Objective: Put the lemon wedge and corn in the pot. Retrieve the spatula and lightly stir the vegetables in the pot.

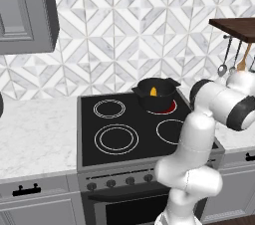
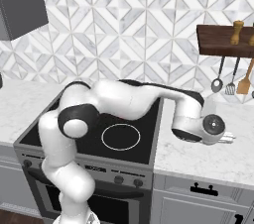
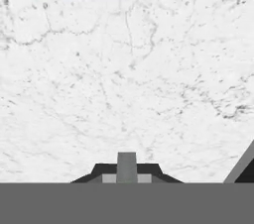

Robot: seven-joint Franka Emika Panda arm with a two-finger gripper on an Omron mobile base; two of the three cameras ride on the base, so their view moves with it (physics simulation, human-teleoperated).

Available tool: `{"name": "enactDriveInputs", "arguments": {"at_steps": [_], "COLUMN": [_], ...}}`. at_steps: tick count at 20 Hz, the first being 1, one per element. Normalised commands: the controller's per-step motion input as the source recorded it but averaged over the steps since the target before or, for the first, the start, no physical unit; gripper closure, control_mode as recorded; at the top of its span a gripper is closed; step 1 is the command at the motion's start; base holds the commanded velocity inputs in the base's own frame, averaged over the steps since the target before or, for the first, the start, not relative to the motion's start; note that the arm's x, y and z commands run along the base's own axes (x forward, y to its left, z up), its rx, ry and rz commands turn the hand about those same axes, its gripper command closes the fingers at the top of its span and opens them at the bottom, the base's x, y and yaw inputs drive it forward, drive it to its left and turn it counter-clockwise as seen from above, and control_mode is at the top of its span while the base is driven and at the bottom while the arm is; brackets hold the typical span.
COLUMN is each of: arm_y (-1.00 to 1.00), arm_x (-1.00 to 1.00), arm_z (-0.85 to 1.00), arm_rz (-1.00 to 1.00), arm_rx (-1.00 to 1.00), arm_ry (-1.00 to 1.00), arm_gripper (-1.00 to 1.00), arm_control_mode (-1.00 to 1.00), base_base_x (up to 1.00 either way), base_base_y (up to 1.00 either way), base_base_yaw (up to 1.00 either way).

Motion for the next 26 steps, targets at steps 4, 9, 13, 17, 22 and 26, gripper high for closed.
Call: {"name": "enactDriveInputs", "arguments": {"at_steps": [4, 9, 13, 17, 22, 26], "arm_y": [0.73, 0.83, 0.9, 0.77, 0.81, 0.81], "arm_x": [-0.33, -0.17, -0.05, -0.01, 0.09, 0.42], "arm_z": [0.77, 0.86, 0.89, 0.87, 0.63, 0.47], "arm_rz": [0.4, 0.4, 0.38, 0.33, 0.23, 0.16], "arm_rx": [-0.32, -0.39, -0.41, -0.44, -0.52, -0.59], "arm_ry": [0.02, 0.0, 0.0, -0.02, 0.0, 0.0], "arm_gripper": [1.0, 1.0, 1.0, 1.0, 1.0, 1.0], "arm_control_mode": [-1.0, -1.0, -1.0, -1.0, -1.0, -1.0], "base_base_x": [0.0, 0.0, 0.0, 0.0, 0.0, 0.0], "base_base_y": [0.0, 0.0, 0.0, 0.0, 0.0, 0.0], "base_base_yaw": [0.0, 0.0, 0.0, 0.0, 0.0, 0.0]}}
